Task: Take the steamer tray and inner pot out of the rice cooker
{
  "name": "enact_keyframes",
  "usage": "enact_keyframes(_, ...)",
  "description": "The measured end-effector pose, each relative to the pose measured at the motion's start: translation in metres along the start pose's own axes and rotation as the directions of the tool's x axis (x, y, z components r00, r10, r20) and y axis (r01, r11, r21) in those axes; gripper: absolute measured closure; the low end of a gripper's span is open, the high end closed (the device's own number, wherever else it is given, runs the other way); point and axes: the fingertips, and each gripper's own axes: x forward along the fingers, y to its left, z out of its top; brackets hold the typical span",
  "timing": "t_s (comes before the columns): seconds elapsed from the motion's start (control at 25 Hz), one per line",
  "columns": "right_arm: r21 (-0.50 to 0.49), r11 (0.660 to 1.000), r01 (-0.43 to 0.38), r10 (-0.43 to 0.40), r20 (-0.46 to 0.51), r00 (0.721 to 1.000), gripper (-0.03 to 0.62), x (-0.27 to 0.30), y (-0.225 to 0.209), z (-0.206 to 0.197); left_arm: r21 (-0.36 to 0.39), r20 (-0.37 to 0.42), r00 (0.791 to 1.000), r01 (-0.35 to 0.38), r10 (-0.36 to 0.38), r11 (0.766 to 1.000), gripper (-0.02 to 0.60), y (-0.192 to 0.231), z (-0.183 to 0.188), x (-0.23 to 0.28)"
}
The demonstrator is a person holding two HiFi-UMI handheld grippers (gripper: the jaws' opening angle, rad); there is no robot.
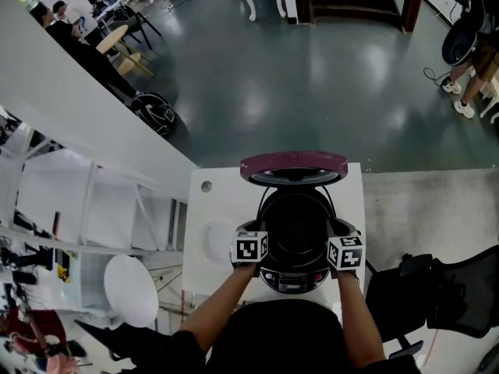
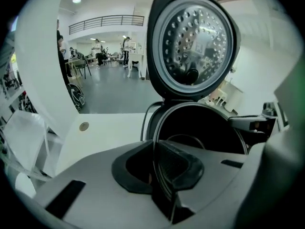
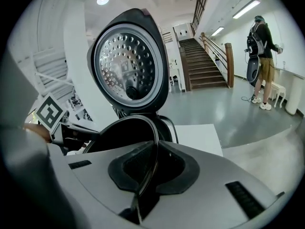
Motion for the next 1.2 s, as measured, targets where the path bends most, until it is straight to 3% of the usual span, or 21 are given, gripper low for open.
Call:
enact_keyframes(0.48, 0.06, 0.997, -0.047, 0.044, 0.043, 0.998, 0.576, -0.012, 0.001, 0.015, -0.074, 0.087, 0.996, 0.002, 0.004, 0.997, 0.554, -0.004, 0.013, -0.027)
enact_keyframes(0.76, 0.044, 0.997, -0.071, 0.067, 0.088, 0.994, 0.576, -0.031, 0.009, 0.032, -0.138, 0.151, 0.988, 0.021, 0.0, 0.99, 0.557, -0.009, 0.022, -0.056)
enact_keyframes(1.04, 0.062, 0.991, -0.117, 0.104, 0.179, 0.978, 0.577, -0.064, 0.016, 0.062, -0.12, 0.267, 0.963, -0.004, 0.036, 0.993, 0.557, -0.021, 0.05, -0.097)
enact_keyframes(1.2, 0.022, 0.99, -0.14, 0.132, 0.215, 0.968, 0.577, -0.077, 0.027, 0.075, -0.133, 0.328, 0.943, -0.019, 0.062, 0.991, 0.557, -0.02, 0.06, -0.119)
